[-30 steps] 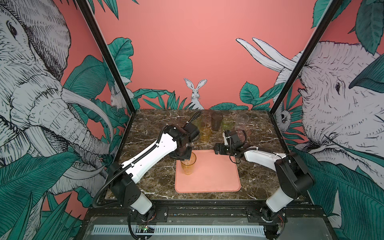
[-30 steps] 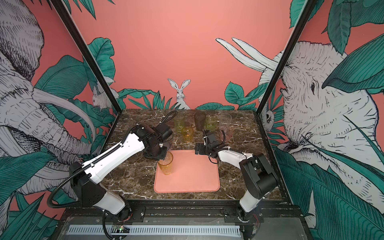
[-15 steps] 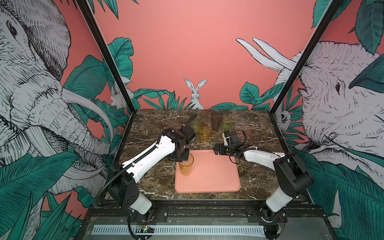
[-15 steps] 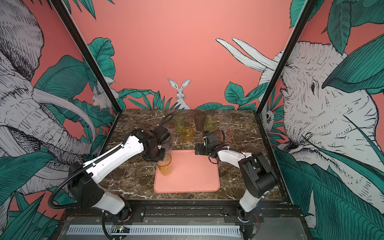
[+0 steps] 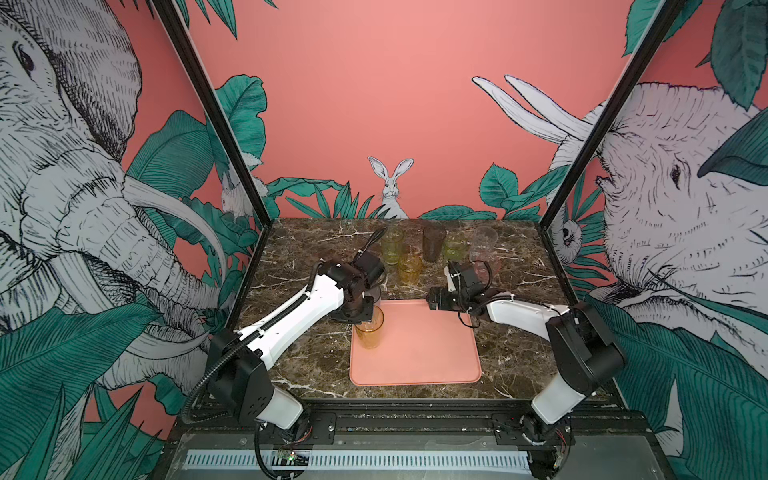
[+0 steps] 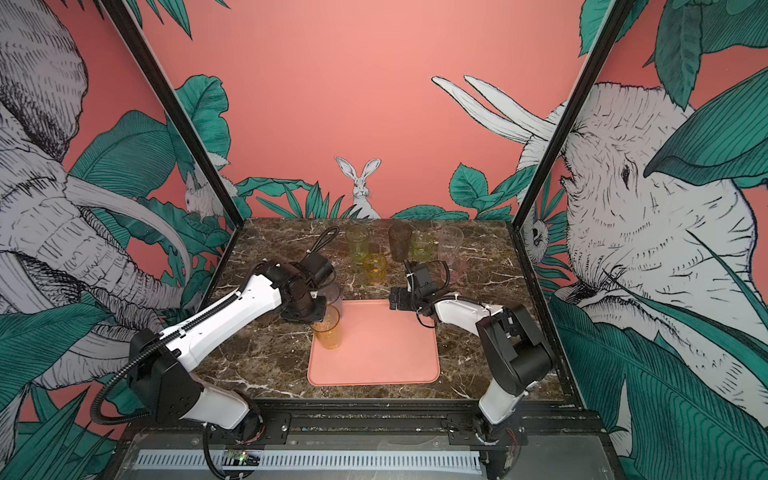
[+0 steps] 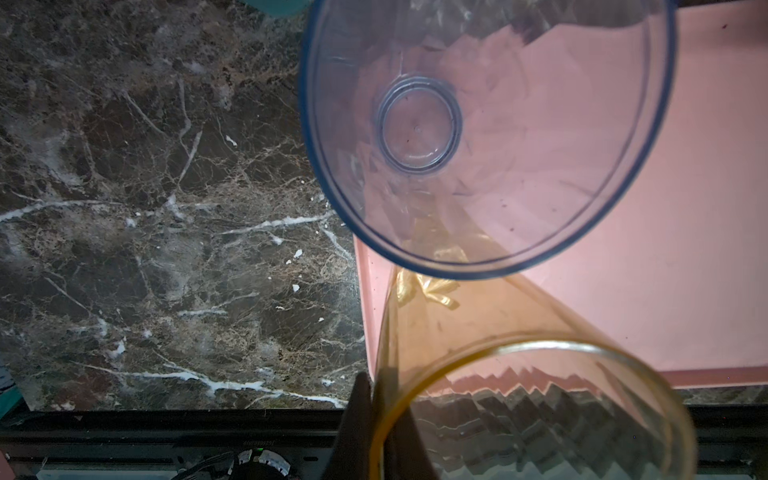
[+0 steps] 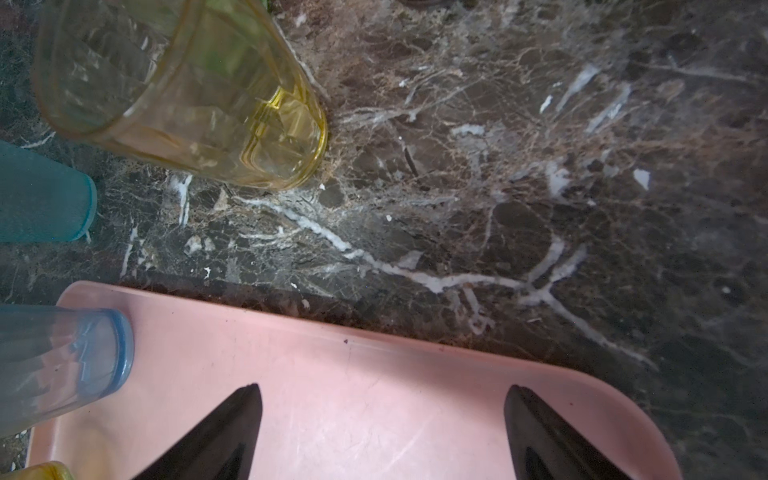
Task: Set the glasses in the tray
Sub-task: 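Carry the yellow glass over the tray beside the clear glass, then lower the yellow glass onto the tray and open the left gripper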
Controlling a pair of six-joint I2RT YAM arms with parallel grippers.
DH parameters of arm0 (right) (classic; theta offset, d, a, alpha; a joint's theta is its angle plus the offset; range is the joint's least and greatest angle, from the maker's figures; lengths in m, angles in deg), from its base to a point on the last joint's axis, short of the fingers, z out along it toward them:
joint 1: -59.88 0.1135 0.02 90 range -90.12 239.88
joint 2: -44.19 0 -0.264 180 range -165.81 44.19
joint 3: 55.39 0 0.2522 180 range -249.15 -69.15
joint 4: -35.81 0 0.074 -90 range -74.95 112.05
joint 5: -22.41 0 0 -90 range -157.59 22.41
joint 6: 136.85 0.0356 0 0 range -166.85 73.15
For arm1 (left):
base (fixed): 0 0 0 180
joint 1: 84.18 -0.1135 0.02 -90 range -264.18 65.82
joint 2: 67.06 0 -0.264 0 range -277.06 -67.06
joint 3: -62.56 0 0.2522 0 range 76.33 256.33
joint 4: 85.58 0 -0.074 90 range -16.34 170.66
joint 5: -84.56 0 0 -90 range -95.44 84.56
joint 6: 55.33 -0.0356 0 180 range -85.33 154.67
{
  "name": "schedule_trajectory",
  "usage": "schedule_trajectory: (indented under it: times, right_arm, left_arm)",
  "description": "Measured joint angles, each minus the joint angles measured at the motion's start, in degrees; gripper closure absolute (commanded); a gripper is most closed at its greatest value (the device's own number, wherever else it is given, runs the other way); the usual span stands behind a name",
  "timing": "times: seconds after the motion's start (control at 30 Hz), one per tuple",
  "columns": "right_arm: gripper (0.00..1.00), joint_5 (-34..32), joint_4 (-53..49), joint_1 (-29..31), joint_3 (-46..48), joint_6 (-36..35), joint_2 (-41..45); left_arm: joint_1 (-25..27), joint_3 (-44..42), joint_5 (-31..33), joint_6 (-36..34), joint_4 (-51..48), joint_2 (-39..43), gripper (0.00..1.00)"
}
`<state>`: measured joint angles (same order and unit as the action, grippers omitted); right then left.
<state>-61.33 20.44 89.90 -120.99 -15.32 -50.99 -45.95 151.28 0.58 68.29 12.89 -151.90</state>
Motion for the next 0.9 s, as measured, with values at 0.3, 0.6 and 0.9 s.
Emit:
schedule_trajectory:
  times: [0.3, 0.6, 0.9]
  right_arm:
    - [0.06, 0.00, -0.07, 0.00, 0.00, -0.02, -0.20]
    - [0.06, 0.22, -0.15, 0.00, -0.04, 0.00, -0.31]
    - [0.06, 0.22, -0.44, 0.00, -1.05, 0.00, -0.68]
  left_arm:
    - [-0.33, -2.19, -0.02, 0.07, 1.11, 0.02, 1.00]
    - [-1.03, -3.26, -0.31, 0.15, 3.02, 0.24, 1.00]
    - [-1.27, -3.39, -0.61, 0.28, 4.07, 0.24, 1.00]
